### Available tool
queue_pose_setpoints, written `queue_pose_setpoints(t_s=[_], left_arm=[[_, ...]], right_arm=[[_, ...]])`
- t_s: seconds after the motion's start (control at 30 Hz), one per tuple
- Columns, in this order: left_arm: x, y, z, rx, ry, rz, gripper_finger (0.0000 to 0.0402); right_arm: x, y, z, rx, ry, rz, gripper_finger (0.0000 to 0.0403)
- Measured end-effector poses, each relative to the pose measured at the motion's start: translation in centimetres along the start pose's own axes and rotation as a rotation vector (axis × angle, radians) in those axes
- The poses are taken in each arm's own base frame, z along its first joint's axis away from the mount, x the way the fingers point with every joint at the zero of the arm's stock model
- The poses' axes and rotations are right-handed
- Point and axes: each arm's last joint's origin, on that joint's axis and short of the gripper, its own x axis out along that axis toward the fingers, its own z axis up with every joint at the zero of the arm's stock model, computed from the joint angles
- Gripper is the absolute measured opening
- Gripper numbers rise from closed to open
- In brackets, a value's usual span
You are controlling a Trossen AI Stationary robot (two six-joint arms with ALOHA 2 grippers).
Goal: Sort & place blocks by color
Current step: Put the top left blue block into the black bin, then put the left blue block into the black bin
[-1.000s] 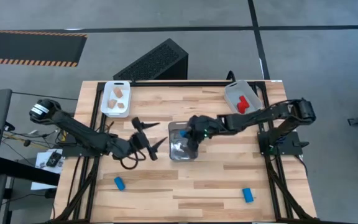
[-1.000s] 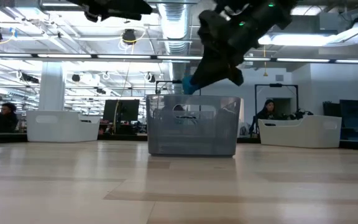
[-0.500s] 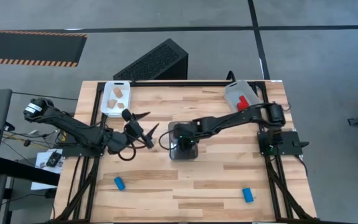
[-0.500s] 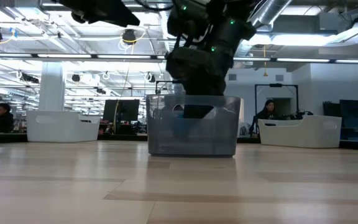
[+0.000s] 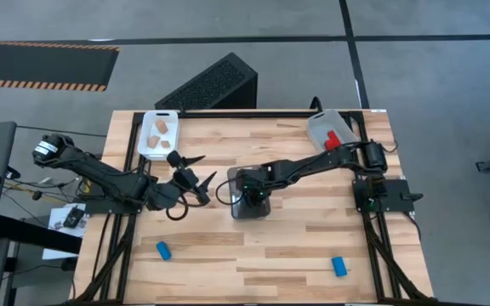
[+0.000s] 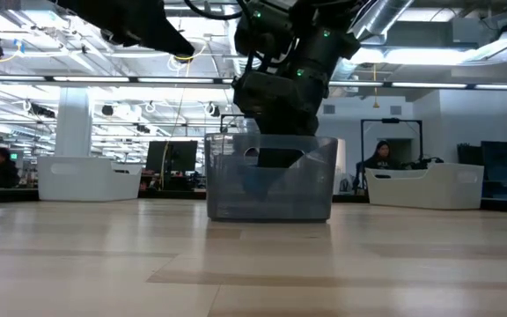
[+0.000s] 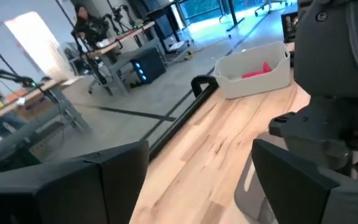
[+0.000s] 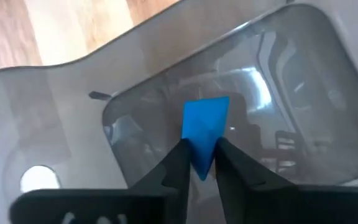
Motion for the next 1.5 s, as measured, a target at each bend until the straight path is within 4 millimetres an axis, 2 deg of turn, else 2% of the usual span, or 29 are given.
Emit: queue_pose_setpoints(t_s=[0.3,0.4,0.5,0.63,0.8,0.9,1.03,1.1,1.2,1.33,1.5], left_arm=[[-0.2,-0.1,-1.4,-0.058,0.088,-0.037,0.0275],[-0.6,-0.1,-2.4,-0.099,0.147,-0.042,0.0275],[-1.3,-0.3,-3.4,-0.179,0.227,-0.091,0.0275],[-2.8,-1.0,-4.5,-0.313,0.384,-0.230,0.0269],[-5.5,-2.6,-5.0,-0.455,0.520,-0.449,0.0238],[-7.5,-3.8,-4.8,-0.513,0.545,-0.589,0.0216],[-10.2,-6.0,-4.4,-0.543,0.471,-0.733,0.0198],[-11.0,-7.1,-4.1,-0.486,0.465,-0.762,0.0194],[-12.2,-8.6,-3.5,-0.260,0.532,-0.831,0.0189],[-12.9,-9.9,-2.7,0.131,0.788,-0.863,0.0184],[-13.1,-10.2,-2.9,0.538,1.087,-0.742,0.0188]], right_arm=[[-1.2,0.4,0.2,-0.044,-0.061,-0.054,0.0193],[-1.6,1.3,-0.2,-0.084,-0.113,-0.139,0.0223],[-2.4,2.8,-1.0,-0.124,-0.248,-0.222,0.0235],[-5.1,5.0,-3.6,-0.158,-0.460,-0.248,0.0225],[-8.9,6.2,-7.9,-0.174,-0.640,-0.084,0.0206],[-10.2,6.3,-10.7,-0.184,-0.681,-0.005,0.0199],[-10.6,6.2,-13.9,-0.197,-0.695,0.061,0.0196],[-10.3,6.0,-15.2,-0.202,-0.692,0.056,0.0197],[-9.7,5.9,-16.3,-0.212,-0.689,0.029,0.0198],[-8.8,6.0,-16.7,-0.203,-0.719,-0.007,0.0197],[-7.2,6.5,-16.8,-0.199,-0.736,-0.005,0.0194]])
